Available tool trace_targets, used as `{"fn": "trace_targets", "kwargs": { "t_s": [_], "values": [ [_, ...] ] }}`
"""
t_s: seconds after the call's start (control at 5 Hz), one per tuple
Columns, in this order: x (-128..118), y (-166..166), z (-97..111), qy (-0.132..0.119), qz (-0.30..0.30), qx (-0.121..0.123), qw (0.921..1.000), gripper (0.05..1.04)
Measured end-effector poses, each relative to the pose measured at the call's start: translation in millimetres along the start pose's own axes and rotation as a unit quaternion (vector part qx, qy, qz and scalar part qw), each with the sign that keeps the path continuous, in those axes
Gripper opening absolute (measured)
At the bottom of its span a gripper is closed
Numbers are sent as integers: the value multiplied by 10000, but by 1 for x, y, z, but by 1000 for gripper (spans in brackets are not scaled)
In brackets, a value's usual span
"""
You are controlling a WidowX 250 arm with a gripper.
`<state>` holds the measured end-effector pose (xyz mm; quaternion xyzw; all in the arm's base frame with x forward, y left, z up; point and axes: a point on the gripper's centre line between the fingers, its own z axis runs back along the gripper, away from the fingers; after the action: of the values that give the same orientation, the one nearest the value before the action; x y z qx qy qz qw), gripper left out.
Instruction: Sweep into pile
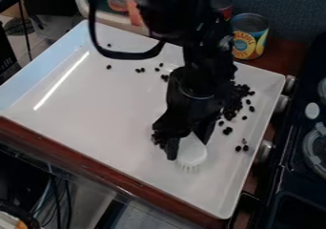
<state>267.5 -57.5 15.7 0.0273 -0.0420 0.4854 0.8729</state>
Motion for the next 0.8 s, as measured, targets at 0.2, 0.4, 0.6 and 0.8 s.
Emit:
{"fn": "trace_targets", "kwargs": {
  "t_s": [0.2,0.4,0.6,0.8],
  "values": [
    [1,-18,1,90,168,-125,9997,750],
    [3,-34,3,200,379,-151,9990,750],
    [4,-48,3,302,522,-145,9981,750],
    [7,-61,2,308,667,-164,9972,750]
  ]
}}
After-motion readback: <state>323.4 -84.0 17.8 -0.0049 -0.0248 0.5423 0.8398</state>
